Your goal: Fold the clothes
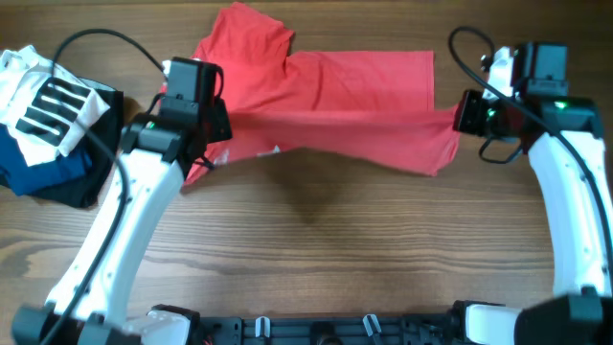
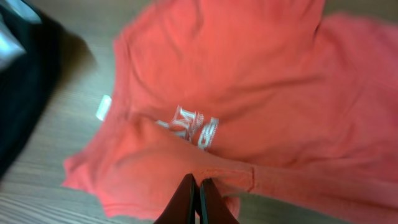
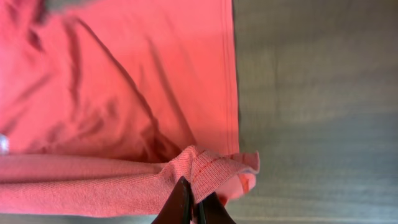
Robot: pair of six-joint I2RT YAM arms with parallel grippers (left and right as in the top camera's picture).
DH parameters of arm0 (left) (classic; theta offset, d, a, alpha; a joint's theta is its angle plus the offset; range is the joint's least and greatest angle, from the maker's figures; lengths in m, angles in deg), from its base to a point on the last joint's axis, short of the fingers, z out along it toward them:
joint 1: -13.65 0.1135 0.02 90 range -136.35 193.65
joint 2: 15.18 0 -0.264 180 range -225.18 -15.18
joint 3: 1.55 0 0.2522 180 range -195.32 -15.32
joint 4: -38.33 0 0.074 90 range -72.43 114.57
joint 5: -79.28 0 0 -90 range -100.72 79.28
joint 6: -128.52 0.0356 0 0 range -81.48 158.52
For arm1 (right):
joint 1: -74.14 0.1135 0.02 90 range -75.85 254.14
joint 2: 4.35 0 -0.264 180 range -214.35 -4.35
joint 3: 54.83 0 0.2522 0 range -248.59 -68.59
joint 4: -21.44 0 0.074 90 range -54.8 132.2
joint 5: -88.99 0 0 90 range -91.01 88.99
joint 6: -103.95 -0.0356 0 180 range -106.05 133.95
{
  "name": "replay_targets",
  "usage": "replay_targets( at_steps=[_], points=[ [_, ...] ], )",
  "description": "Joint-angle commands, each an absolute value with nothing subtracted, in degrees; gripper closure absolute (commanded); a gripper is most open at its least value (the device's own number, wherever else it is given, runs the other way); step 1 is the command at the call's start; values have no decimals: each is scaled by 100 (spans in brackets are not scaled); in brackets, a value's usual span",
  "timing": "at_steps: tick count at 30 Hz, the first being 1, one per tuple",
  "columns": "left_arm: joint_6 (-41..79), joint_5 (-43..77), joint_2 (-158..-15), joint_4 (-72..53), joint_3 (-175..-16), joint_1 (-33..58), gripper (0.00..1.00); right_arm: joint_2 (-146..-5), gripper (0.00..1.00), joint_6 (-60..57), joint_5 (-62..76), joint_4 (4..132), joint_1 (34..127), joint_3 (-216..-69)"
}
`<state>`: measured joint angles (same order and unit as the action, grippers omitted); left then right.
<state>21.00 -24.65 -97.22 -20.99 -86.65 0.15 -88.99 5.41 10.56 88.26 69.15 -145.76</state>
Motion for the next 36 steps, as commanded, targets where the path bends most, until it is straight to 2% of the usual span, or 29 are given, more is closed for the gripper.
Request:
replay_targets(
  at_steps=[1, 6, 10, 17, 20, 27, 36],
  points=[
    [2030, -2885, -9344, -2064, -8767, 50, 96, -8567, 96, 657, 1054, 8948, 6865, -14886],
    [2030, -2880, -9077, -2090, -8767, 315, 96, -8545, 96, 567, 348, 9348, 6806, -14890],
    [2026, -2775, -8976, -2243, -8767, 492, 96, -8545, 96, 500, 410, 9490, 6622, -14897],
    [2006, -1086, -9278, -2551, -8759, 459, 96, -8549, 96, 642, 412, 9634, 6624, -14895],
    [2015, -1005, -9785, -2731, -8754, 321, 91, -8569, 96, 650, 495, 9634, 6624, -14895],
    [2336, -1038, -11263, -2888, -8754, -466, 65, -8783, 96, 655, 497, 9744, 6624, -14886],
    [2334, -1051, -12323, -2534, -8754, -649, 62, -8836, 96, 653, 497, 9759, 6624, -14884]
  ],
)
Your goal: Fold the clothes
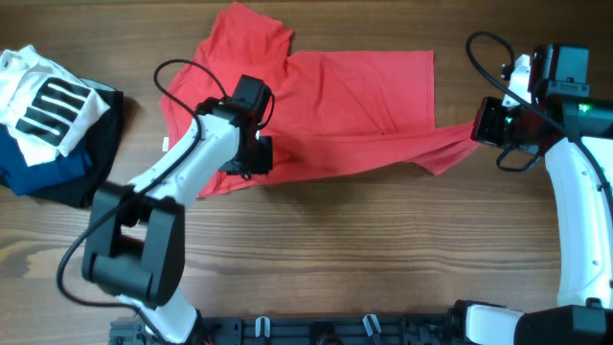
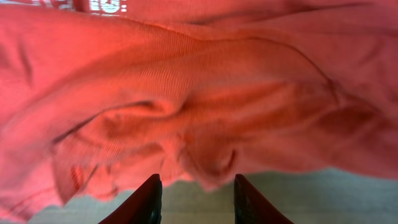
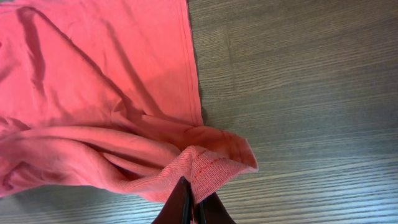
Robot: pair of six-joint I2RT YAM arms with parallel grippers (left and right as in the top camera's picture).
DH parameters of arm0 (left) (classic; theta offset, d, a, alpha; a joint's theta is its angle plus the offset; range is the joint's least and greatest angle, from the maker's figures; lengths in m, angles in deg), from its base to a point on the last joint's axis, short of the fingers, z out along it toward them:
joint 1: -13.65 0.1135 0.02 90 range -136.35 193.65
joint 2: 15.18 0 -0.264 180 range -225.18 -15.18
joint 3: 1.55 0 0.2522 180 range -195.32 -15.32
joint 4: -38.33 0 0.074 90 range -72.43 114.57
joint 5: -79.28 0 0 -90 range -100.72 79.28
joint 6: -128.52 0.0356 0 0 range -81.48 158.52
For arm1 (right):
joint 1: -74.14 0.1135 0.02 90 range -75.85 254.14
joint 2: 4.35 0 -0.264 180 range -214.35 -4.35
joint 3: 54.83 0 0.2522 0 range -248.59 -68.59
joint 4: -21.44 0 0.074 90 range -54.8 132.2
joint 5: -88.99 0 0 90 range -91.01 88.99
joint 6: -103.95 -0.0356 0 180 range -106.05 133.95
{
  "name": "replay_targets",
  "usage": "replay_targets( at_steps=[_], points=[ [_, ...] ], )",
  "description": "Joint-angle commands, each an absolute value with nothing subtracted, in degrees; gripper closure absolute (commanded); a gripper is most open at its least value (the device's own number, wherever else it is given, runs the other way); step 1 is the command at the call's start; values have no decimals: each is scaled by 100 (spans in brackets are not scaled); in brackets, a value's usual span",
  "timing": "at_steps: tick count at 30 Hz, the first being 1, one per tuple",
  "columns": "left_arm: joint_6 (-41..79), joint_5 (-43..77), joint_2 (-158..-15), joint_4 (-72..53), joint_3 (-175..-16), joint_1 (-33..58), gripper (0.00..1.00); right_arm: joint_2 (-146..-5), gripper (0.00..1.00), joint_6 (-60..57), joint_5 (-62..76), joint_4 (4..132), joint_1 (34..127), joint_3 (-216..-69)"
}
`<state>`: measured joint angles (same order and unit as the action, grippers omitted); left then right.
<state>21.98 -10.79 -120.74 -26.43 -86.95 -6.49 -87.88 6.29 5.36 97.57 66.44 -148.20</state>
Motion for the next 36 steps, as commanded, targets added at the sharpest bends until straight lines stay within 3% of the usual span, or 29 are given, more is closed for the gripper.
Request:
replay_targets(
  at_steps=[1, 12, 13, 15, 25, 31, 36],
  points=[
    [2334, -1051, -12371, -2471, -8754, -649, 62, -8838, 96, 653, 497, 9759, 6624, -14884],
    [2332, -915, -12557, -2213, -8754, -649, 69, -8838, 96, 650, 497, 9792, 6624, -14884],
    [2332, -898, -12581, -2215, -8754, -649, 71, -8836, 96, 650, 495, 9792, 6624, -14884],
    [2332, -898, -12620, -2230, -8754, -649, 96, -8836, 96, 650, 495, 9787, 6624, -14884],
    [2306, -1602, -11761, -2593, -9036, -151, 96, -8836, 96, 646, 283, 9711, 6624, -14884],
    [2266, -1613, -10834, -1891, -9165, 568, 96, -8991, 96, 797, 477, 9682, 6624, -14884],
    [2266, -1746, -11016, -1496, -9163, 693, 96, -9653, 96, 963, 646, 9287, 6624, -14884]
  ],
)
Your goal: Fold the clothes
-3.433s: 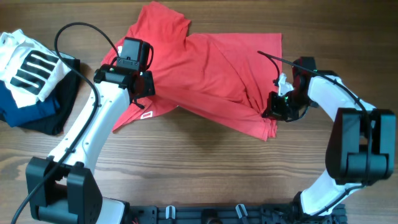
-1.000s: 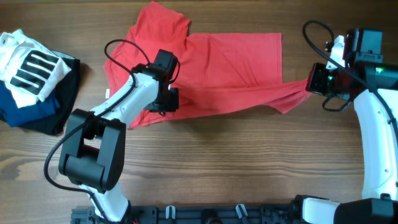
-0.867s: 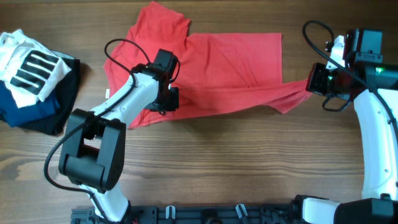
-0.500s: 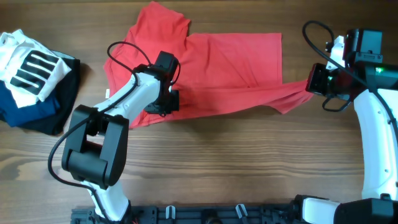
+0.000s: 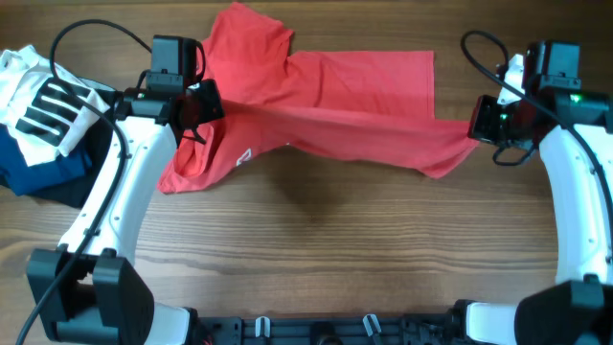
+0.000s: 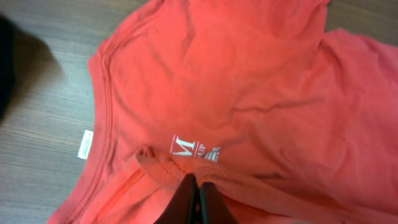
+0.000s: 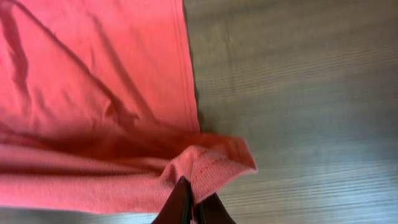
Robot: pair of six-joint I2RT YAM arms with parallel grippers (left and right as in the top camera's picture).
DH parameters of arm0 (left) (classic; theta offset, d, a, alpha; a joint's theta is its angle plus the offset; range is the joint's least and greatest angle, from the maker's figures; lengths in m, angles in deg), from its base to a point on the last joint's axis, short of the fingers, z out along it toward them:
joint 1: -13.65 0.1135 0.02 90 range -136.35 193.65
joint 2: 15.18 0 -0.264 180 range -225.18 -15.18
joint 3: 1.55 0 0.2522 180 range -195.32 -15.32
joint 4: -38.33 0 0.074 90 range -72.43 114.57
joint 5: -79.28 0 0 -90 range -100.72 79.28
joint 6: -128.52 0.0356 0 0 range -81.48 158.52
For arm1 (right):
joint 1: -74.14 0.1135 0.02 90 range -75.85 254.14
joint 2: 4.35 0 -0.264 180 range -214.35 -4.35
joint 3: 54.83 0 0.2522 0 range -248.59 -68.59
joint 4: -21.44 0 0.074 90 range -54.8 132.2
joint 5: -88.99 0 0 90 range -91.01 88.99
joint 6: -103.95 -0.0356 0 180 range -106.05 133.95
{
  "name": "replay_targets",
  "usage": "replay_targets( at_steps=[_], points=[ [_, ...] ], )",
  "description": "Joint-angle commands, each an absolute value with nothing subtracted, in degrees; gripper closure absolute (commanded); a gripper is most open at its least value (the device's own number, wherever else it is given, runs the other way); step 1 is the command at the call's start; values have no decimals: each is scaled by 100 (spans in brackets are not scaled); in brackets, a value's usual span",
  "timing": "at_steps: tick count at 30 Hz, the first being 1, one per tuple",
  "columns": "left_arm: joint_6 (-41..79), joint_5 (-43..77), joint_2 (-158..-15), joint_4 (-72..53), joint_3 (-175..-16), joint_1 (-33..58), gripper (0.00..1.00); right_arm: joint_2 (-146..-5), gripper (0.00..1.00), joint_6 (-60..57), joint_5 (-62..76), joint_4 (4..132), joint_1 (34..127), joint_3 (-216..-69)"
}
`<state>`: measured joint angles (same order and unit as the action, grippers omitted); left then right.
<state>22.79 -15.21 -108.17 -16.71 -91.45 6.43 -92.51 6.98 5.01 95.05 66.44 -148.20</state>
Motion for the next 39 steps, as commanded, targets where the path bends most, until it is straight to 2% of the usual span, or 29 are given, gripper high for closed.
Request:
replay_targets(
  at_steps=[1, 4, 11, 19, 21, 22, 23, 25, 31, 34, 36, 37, 38, 39],
  points=[
    [2264, -1844, -11066, -1472, -9163, 691, 96, -9745, 96, 980, 672, 9252, 6624, -14884],
    [2133, -2240, -11143, -1371, -9163, 695, 96, -10105, 96, 1120, 689, 9175, 6631, -14884],
    [2133, -2273, -11156, -1124, -9163, 717, 96, -10615, 96, 1230, 958, 8972, 6635, -14884],
    [2181, -1121, -11573, -1251, -9161, 702, 95, -10571, 96, 884, 934, 9145, 6635, -14884],
    [2181, -854, -11842, -1292, -9161, 702, 87, -10571, 96, 908, 932, 9197, 6635, -14884],
    [2183, -684, -11993, -1299, -9161, 702, 70, -10571, 96, 911, 932, 9226, 6635, -14884],
    [2188, -518, -12133, -1297, -9161, 702, 58, -10571, 96, 924, 932, 9239, 6635, -14884],
    [2384, -140, -12321, -1292, -9161, 695, 48, -10571, 96, 924, 932, 9236, 6635, -14884],
    [2483, 149, -12581, -1264, -9161, 625, 41, -10571, 96, 924, 932, 9247, 6635, -14884],
    [2480, 149, -12777, -1231, -9161, 581, 43, -10571, 96, 921, 932, 9252, 6635, -14884],
    [2480, 149, -12946, -1201, -9161, 549, 51, -10571, 96, 926, 930, 9267, 6635, -14884],
    [2483, 151, -13007, -1137, -9161, 536, 60, -10571, 96, 921, 932, 9274, 6635, -14884],
    [2483, 151, -13007, -1065, -9161, 527, 76, -10571, 96, 921, 930, 9278, 6635, -14884],
    [2480, 160, -12985, -982, -9172, 527, 87, -10571, 96, 924, 930, 9285, 6635, -14884]
  ],
)
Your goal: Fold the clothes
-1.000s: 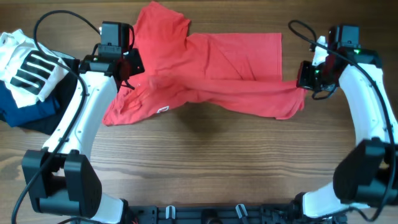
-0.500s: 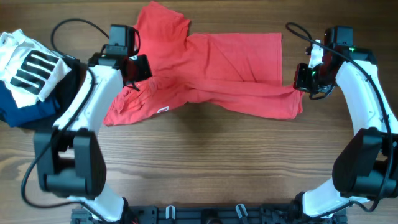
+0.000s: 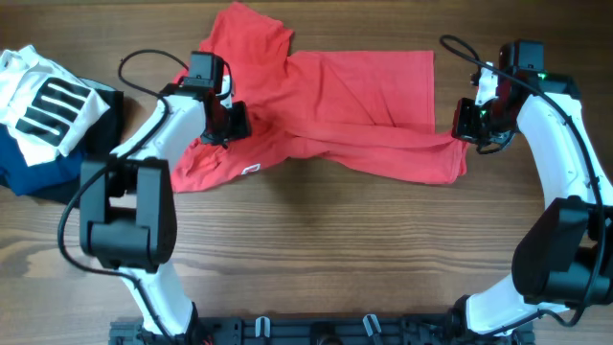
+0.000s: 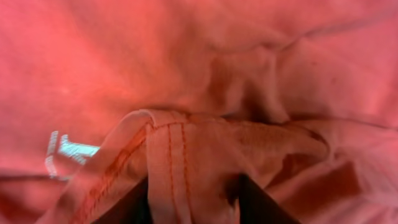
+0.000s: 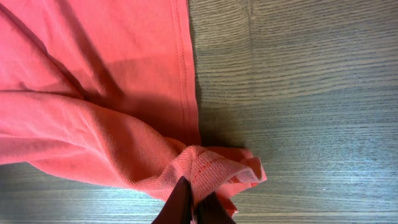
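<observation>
The red T-shirt (image 3: 335,101) lies spread across the far half of the table, its near edge bunched into a fold. My left gripper (image 3: 230,123) rests on the shirt's left part. In the left wrist view the left gripper (image 4: 194,202) is open, fingers wide apart, with a stitched hem (image 4: 171,155) lying between them. My right gripper (image 3: 463,123) is at the shirt's right edge. The right wrist view shows the right gripper (image 5: 194,198) shut on the hem corner (image 5: 217,168), which sits low over the wood.
A pile of other clothes lies at the far left: a white piece with black stripes (image 3: 43,103) on blue (image 3: 38,171) and black cloth (image 3: 96,144). Bare wooden table (image 3: 316,249) runs along the near side.
My left gripper was shut on the hem by the printed label, farther left. Now it is open on the cloth, farther right. The right gripper has shifted left, and the stretched edge has gone slack.
First both grippers were shut on the shirt's near edge, stretched between them. Then the left one was open over the cloth while the right one held on. Then the left was shut on the hem again. Now it is open and the edge lies folded on the shirt.
</observation>
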Robot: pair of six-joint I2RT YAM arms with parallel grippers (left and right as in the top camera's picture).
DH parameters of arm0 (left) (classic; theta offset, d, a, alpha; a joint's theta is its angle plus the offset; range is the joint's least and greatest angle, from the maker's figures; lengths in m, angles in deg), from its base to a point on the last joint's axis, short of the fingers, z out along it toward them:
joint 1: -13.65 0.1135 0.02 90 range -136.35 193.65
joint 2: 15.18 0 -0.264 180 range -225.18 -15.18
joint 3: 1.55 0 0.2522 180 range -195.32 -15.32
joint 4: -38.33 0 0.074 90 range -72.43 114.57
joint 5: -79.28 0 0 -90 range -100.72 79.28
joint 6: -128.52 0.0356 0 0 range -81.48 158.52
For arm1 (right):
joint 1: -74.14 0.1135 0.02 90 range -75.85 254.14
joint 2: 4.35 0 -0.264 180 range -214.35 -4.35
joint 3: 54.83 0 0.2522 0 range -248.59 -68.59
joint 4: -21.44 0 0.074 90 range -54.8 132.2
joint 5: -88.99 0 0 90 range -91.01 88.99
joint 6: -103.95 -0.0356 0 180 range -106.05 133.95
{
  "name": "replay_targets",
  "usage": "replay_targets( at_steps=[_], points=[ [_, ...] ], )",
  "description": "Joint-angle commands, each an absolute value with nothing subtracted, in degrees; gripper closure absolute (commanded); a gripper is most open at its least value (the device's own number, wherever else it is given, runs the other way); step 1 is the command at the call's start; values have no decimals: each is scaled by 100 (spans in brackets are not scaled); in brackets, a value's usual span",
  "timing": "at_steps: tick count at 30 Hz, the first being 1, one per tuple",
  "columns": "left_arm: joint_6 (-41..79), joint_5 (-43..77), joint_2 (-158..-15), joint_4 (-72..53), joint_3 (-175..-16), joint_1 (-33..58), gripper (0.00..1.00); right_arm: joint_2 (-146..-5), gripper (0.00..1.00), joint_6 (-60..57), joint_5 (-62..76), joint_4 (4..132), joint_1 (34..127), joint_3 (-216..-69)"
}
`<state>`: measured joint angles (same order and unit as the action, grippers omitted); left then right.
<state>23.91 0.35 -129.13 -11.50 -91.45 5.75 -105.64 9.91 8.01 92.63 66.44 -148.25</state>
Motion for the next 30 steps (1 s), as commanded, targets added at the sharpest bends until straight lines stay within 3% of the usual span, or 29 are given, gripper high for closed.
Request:
replay_targets(
  at_steps=[1, 12, 20, 25, 30],
  points=[
    [2483, 193, -12948, -945, -9191, 529, 94, -10571, 96, 924, 930, 9291, 6635, -14884],
    [2483, -312, -10970, -1502, -9628, 946, 96, -10372, 96, 622, 648, 9453, 6578, -14886],
    [2463, -371, -9361, -2248, -9628, 1886, 93, -8473, 96, 585, 648, 9582, 6432, -15041],
    [2463, -371, -8826, -2575, -9628, 1902, 92, -7277, 96, 587, 648, 9630, 6432, -15144],
    [2465, -373, -8832, -3157, -9626, 1902, 92, -7139, 96, 983, 960, 10017, 6434, -15140]
  ],
)
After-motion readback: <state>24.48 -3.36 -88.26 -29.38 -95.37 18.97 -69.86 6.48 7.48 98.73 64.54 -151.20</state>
